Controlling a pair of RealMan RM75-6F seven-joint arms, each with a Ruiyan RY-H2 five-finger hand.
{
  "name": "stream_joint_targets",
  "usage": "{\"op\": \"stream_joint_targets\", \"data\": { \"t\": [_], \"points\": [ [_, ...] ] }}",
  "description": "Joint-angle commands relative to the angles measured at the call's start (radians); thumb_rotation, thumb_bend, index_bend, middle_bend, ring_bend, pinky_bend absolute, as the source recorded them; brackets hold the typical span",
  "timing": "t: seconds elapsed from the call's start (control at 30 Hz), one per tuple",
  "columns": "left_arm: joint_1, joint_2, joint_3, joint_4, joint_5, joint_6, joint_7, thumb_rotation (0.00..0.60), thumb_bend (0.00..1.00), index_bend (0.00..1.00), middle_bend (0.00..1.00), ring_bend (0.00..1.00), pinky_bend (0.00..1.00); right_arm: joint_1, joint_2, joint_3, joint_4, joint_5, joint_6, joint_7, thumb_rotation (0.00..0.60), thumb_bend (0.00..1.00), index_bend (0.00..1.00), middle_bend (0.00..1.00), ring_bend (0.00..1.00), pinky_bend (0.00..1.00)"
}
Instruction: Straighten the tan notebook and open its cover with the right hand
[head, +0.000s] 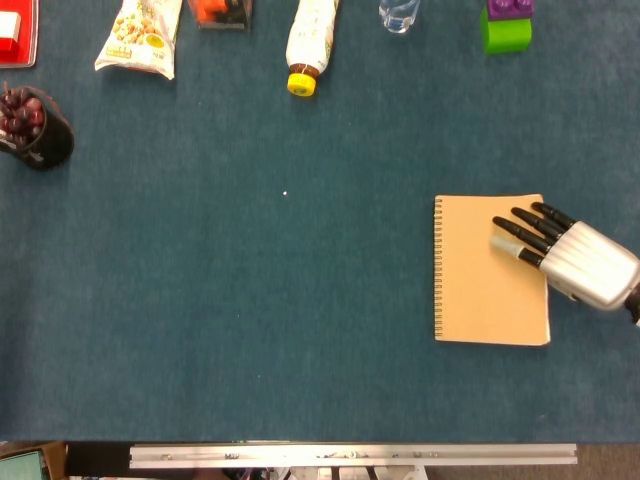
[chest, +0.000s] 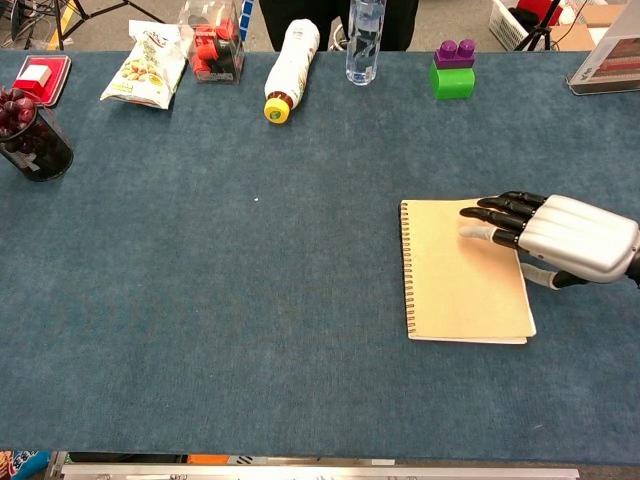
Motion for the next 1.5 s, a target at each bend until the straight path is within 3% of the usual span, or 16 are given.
{"op": "stream_joint_targets", "data": {
  "t": [0.03, 0.37, 0.77, 0.97, 1.23, 1.5],
  "points": [
    [0.0, 0.001, 0.001, -0.001, 0.002, 0.0, 0.0, 0.6, 0.17, 0.4, 0.39, 0.46, 0.41, 0.001, -0.006, 0.002, 0.004, -0.002, 0.007, 0.006, 0.6, 0.48, 0.19, 0.05, 0.0, 0.13],
    [0.001, 0.002, 0.001, -0.003, 0.002, 0.003, 0.0, 0.6, 0.17, 0.4, 0.39, 0.46, 0.41, -0.006, -0.022, 0.002, 0.022, -0.002, 0.028, 0.012, 0.6, 0.51, 0.48, 0.09, 0.0, 0.13],
    [0.001, 0.002, -0.002, 0.0, -0.004, 0.002, -0.002, 0.6, 0.17, 0.4, 0.39, 0.46, 0.41, -0.018, 0.002, -0.001, -0.002, -0.003, 0.063, 0.009, 0.6, 0.51, 0.55, 0.11, 0.0, 0.13],
    [0.003, 0.006, -0.007, 0.0, -0.013, 0.007, -0.005, 0.6, 0.17, 0.4, 0.39, 0.46, 0.41, -0.027, 0.088, -0.009, -0.122, -0.005, 0.079, -0.042, 0.6, 0.51, 0.57, 0.12, 0.0, 0.13],
    [0.003, 0.004, -0.008, 0.001, -0.017, 0.008, 0.005, 0.6, 0.17, 0.4, 0.39, 0.46, 0.41, -0.053, 0.236, -0.016, -0.321, 0.002, 0.095, -0.149, 0.6, 0.52, 0.66, 0.13, 0.01, 0.13],
    [0.004, 0.002, -0.008, -0.001, -0.016, 0.012, 0.011, 0.6, 0.17, 0.4, 0.39, 0.46, 0.41, -0.069, 0.348, -0.017, -0.478, 0.0, 0.075, -0.256, 0.6, 0.52, 0.67, 0.13, 0.01, 0.13]
  ]
}}
